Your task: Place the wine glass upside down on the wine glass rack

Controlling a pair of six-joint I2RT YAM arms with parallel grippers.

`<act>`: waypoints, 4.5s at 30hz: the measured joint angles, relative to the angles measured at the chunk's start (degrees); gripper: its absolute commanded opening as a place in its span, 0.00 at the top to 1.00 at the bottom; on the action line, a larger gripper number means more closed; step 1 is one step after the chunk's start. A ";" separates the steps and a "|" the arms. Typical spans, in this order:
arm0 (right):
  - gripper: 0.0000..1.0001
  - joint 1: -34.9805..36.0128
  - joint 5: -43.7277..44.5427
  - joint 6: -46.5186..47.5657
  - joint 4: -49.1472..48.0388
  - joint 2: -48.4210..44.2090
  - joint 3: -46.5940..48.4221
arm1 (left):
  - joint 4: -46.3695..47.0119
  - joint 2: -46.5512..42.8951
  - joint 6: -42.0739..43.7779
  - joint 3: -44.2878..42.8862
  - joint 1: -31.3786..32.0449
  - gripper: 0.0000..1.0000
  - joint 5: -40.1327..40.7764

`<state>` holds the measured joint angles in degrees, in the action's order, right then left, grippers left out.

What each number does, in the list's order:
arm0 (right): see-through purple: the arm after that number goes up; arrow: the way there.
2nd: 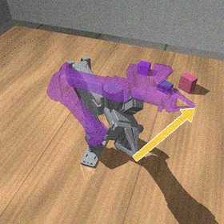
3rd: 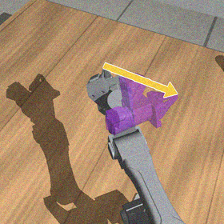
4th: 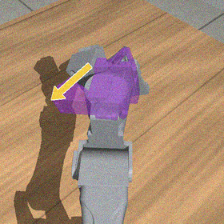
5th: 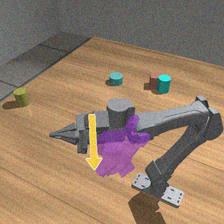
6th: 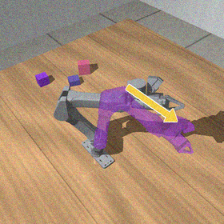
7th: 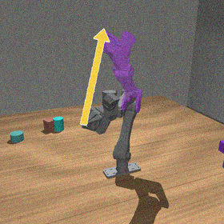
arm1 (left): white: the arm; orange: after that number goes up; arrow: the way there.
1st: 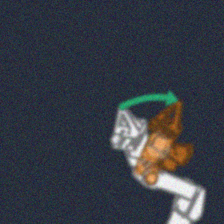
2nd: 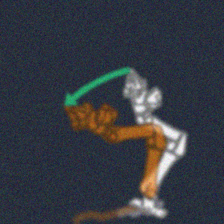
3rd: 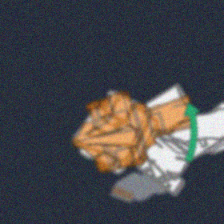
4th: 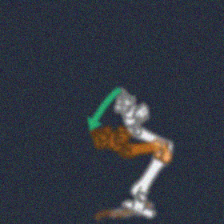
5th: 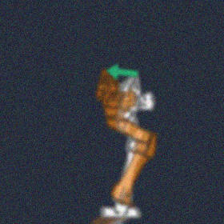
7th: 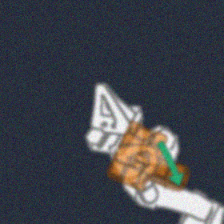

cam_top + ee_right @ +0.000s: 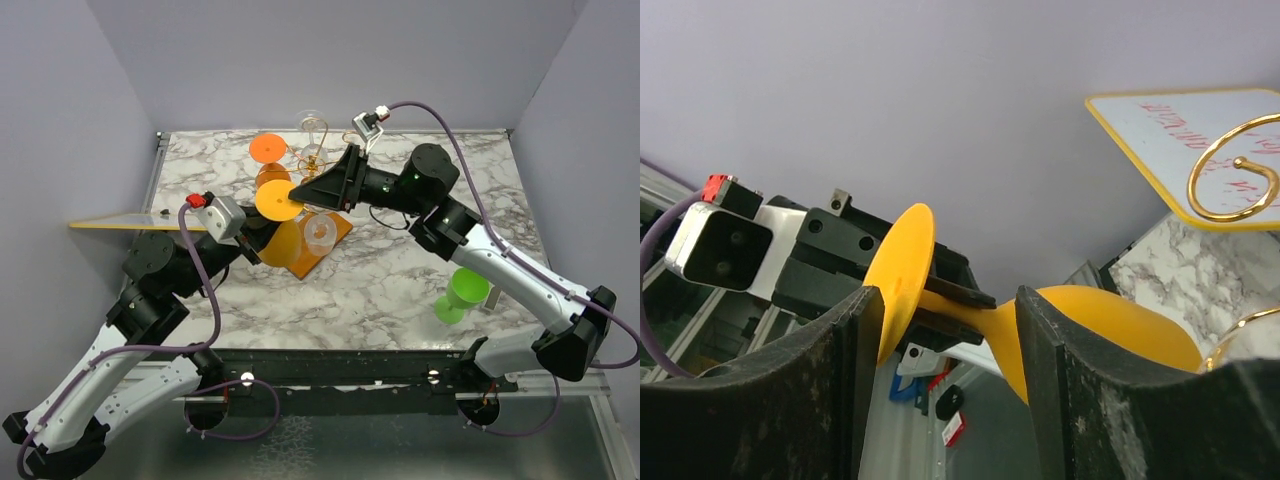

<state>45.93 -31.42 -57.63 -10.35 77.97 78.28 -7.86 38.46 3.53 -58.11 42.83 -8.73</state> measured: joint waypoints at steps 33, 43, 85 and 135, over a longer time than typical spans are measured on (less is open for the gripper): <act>0.99 1.64 4.04 -11.45 -6.51 4.31 -0.46 | -13.42 -2.93 -34.14 -7.30 -0.07 0.29 8.83; 0.99 1.62 5.05 -10.78 -6.86 4.31 -1.57 | -15.02 1.95 -47.06 -8.74 -0.09 0.82 12.02; 0.52 1.60 7.56 -4.37 -2.78 3.54 -2.67 | -21.20 3.54 -56.46 -10.62 0.13 1.00 25.03; 0.34 1.64 43.41 18.16 2.27 -24.09 -14.25 | -19.04 18.45 -64.92 -12.61 -4.57 1.00 34.77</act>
<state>47.57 11.99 -39.46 -8.08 53.89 64.03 -26.89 56.90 -61.39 -70.72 38.26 26.04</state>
